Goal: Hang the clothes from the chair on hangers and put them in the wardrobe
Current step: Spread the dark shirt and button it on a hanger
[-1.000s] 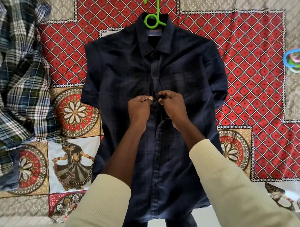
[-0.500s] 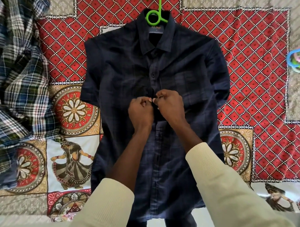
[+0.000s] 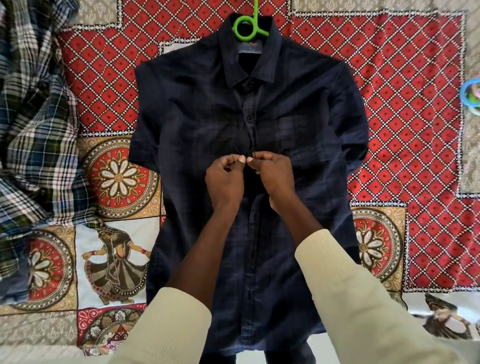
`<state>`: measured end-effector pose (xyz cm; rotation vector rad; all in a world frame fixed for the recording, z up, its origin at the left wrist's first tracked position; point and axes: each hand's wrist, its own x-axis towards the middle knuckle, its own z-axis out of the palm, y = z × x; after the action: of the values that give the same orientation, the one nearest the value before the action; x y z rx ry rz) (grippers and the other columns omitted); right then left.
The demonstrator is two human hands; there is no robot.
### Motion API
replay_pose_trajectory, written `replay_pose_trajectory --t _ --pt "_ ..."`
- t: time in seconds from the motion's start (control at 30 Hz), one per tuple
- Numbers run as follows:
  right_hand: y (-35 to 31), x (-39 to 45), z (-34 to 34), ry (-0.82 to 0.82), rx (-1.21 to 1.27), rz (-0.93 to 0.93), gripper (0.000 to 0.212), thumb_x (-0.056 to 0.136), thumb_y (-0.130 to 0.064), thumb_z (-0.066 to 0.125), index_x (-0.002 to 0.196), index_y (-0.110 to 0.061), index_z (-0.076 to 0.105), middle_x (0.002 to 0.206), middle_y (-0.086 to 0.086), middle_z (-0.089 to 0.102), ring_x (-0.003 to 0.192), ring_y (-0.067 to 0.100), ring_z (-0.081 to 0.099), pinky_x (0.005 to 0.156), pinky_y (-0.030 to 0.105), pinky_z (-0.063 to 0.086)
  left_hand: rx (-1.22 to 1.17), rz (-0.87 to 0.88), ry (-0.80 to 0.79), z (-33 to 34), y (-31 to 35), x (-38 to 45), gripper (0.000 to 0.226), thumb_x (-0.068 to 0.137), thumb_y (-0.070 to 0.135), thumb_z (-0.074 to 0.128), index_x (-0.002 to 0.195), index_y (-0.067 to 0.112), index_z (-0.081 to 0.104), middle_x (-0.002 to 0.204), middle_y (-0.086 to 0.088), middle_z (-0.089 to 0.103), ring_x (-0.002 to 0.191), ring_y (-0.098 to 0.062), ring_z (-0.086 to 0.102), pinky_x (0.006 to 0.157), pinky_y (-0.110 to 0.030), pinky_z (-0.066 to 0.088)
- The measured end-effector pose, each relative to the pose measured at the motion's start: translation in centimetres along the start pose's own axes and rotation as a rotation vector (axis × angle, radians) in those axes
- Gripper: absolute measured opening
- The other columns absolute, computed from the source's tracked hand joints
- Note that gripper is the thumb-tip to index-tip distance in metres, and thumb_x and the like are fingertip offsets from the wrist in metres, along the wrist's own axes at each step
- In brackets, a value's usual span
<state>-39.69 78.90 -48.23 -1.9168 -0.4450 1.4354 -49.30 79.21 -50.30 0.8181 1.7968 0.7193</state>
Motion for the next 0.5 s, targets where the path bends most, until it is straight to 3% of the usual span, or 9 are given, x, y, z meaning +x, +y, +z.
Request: replay_pose_trajectory --t 0.23,0.37,0.5 --pt "0.49 -0.5 -0.24 0.001 0.048 -0.048 0.005 0.085 -0.011 0.071 0.081 -0.011 0.074 0.065 -0.007 0.067 0.059 -0.004 0.057 0.056 0.012 0.045 0.072 0.003 0.034 0.4 0.5 -0.06 0.014 0.091 0.023 0.067 0.098 0.012 0.072 0.086 0.003 0.071 0.074 -0.003 0.064 0.058 -0.009 0.047" --pt "0.78 -0.52 -0.35 0.056 0.06 -0.08 0.006 0.084 -0.01 0.072 0.079 -0.013 0.074 0.065 -0.005 0.066 0.06 0.001 0.058 0.054 0.013 0.043 0.126 0.021 0.012 0.65 0.51 -0.13 0.015 0.091 0.024 0.067 0.099 0.013 0.071 0.084 0.005 0.069 0.075 -0.005 0.064 0.064 -0.019 0.052" --pt "0.81 0.04 0.21 0.072 -0.017 -0.101 0.011 0.085 -0.012 0.068 0.074 -0.011 0.069 0.065 -0.001 0.063 0.061 0.009 0.054 0.059 0.027 0.045 0.105 -0.008 -0.009 0.52 0.49 0.11 0.013 0.091 0.023 0.067 0.098 0.013 0.072 0.086 0.004 0.071 0.078 -0.006 0.065 0.064 -0.018 0.05"
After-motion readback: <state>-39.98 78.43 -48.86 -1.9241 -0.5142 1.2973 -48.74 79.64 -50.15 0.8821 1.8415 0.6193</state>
